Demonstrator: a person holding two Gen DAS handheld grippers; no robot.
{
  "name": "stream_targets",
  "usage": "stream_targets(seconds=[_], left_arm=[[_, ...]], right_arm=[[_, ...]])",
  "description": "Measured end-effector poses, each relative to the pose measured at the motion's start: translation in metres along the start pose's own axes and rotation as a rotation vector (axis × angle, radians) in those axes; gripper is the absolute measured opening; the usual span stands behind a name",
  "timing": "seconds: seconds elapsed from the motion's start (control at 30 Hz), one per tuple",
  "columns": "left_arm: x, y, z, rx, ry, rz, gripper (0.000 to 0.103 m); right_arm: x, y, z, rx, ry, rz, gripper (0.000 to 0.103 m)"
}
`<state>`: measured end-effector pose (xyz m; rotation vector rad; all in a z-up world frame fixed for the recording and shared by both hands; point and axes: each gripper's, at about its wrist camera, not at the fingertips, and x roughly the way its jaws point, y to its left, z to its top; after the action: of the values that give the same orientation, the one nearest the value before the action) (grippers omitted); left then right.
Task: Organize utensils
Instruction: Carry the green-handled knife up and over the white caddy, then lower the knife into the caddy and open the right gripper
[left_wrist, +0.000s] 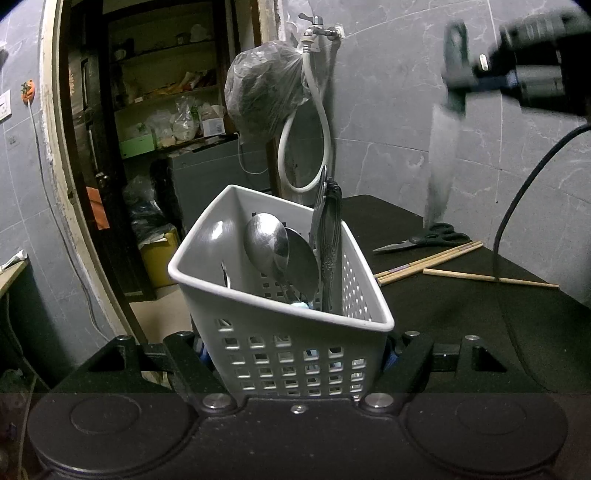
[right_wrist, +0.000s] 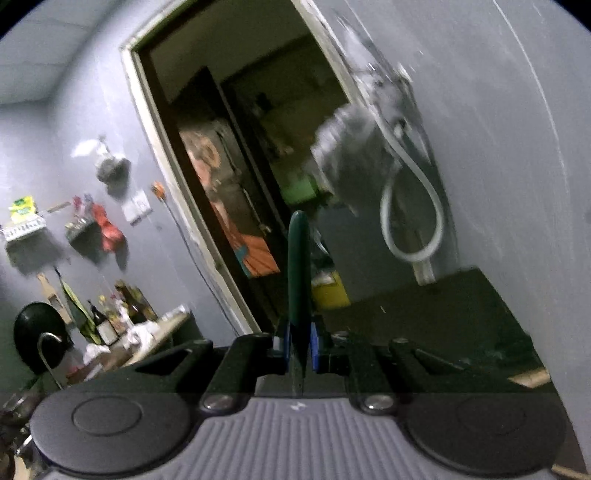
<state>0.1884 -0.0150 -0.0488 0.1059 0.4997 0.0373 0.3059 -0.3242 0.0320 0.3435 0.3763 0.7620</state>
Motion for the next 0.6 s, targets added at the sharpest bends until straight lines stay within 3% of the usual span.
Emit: stream_targets(seconds=[0.3, 0.6], left_arm=[[0.001, 0.0, 0.0, -0.001, 0.0, 0.005, 0.078], [0.001, 0.001, 0.0, -0.002, 0.003, 0.005, 0.078]], right_arm=[[0.002, 0.048, 0.037, -0.062, -0.086, 0.166, 0.012], [0.041, 0.075, 0.014, -0.108, -0.007, 0.247, 0.012]])
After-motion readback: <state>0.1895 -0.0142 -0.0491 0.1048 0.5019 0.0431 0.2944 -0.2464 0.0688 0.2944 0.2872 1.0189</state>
